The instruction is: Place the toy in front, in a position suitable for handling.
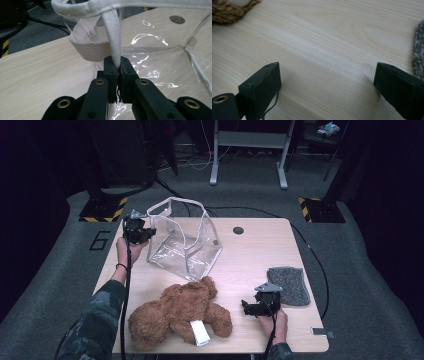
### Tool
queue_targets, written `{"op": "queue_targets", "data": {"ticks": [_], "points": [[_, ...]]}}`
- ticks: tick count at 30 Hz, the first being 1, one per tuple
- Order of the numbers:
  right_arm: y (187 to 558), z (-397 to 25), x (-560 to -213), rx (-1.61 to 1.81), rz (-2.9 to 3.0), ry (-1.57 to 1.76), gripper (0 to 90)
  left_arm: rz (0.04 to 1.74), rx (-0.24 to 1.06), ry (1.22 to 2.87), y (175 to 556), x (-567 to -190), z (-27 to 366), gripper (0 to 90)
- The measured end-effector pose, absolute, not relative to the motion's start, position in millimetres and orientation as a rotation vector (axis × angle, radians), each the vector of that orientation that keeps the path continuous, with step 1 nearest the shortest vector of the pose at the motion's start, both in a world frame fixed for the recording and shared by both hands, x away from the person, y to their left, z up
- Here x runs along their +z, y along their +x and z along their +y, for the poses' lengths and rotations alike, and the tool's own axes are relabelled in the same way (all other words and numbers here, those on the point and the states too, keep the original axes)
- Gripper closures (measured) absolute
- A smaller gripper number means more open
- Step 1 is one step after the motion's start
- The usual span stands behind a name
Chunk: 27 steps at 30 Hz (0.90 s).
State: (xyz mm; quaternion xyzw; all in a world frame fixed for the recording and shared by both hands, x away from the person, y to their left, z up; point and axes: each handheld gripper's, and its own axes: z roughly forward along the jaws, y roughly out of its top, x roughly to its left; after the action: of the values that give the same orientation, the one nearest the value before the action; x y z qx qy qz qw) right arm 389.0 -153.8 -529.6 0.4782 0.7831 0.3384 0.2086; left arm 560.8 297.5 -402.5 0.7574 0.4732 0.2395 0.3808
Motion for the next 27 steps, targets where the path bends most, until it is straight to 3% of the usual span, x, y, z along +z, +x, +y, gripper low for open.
{"op": "queue_targets", "data": {"ticks": [27], "points": [[389.0, -154.3, -529.3, 0.937, 2.186, 1.326, 6.8, 1.304, 0.657, 1.833, 541.3, -404.3, 332.9, 86.3]]}}
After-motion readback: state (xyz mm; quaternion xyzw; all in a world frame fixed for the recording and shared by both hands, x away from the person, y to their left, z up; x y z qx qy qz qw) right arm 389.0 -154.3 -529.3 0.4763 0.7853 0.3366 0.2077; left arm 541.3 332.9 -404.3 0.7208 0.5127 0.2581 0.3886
